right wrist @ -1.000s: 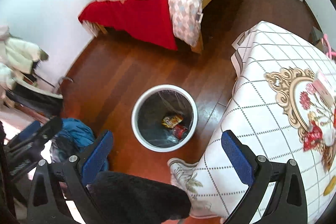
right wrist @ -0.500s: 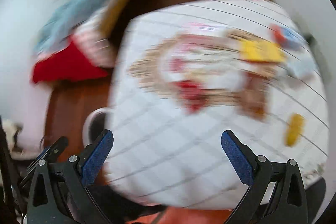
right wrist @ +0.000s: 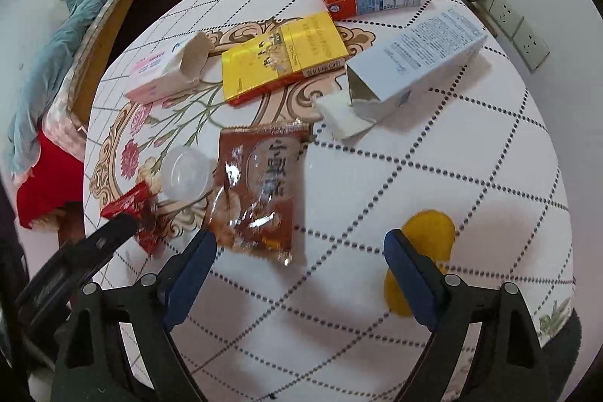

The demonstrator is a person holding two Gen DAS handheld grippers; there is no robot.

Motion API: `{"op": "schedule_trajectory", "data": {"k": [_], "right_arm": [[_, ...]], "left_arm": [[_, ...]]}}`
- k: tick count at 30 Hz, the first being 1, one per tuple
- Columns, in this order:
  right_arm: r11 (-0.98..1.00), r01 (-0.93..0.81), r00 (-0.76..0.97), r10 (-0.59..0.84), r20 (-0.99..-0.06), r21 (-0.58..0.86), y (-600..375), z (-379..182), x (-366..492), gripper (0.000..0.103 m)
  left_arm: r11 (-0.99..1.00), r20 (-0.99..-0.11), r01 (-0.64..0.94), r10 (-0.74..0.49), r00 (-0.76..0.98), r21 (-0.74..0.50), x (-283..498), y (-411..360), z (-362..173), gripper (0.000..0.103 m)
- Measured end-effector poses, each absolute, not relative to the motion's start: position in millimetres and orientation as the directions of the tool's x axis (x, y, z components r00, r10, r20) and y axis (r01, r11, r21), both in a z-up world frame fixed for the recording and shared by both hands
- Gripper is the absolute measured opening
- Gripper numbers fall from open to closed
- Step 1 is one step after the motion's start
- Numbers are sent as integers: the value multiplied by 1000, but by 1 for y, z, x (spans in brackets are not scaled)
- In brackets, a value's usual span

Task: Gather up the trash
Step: 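Grasp the red candy wrapper with the left tool while the right tool grasps the brown snack packet, then carry both items over the bin and open both tools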

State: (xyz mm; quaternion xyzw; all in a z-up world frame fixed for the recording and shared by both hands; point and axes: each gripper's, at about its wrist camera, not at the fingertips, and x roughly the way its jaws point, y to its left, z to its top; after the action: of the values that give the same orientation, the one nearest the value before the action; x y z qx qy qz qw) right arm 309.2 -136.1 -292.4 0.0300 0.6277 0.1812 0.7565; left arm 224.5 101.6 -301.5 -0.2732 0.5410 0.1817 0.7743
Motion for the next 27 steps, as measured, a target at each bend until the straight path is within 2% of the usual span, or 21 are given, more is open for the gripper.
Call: {"op": "schedule_trajectory", "data": {"k": [3,4,10,13,15,16,19,20,27], "right_arm": [[927,-254,144,317,-937,275,-126,-293,313,92],[925,-265,147,319,-936,273,-121,-293,313,92],[922,-335,182,264,-947,193,-84,-300,313,92],[922,-374,233,199,-952,101,-74,-301,310,81],[921,-385,259,164,-952,54,-72,-300,307,66],[921,-389,267,151,-952,37,-73,-300,306,63],[921,-385,263,167,-950,55,-81,-297,305,50],[923,-381,260,167,-951,58,-83,-296,305,42],[915,-383,259,237,-936,126,-100,-279,289,39]], "left_arm": [[805,-936,-562,26,352,-189,233,100,-302,40],[812,-937,-555,27,347,-182,233,99,-302,34],[840,-936,-537,124,330,-78,219,95,-300,34],[840,-934,-540,149,326,-55,210,94,-299,34],[841,-933,-539,161,323,-41,202,96,-297,34],[842,-931,-538,170,322,-32,200,96,-296,34],[842,-927,-538,181,327,-25,191,95,-291,34],[842,-926,-539,185,329,-23,189,95,-290,34],[837,-908,-546,209,363,-25,168,95,-267,34]]}}
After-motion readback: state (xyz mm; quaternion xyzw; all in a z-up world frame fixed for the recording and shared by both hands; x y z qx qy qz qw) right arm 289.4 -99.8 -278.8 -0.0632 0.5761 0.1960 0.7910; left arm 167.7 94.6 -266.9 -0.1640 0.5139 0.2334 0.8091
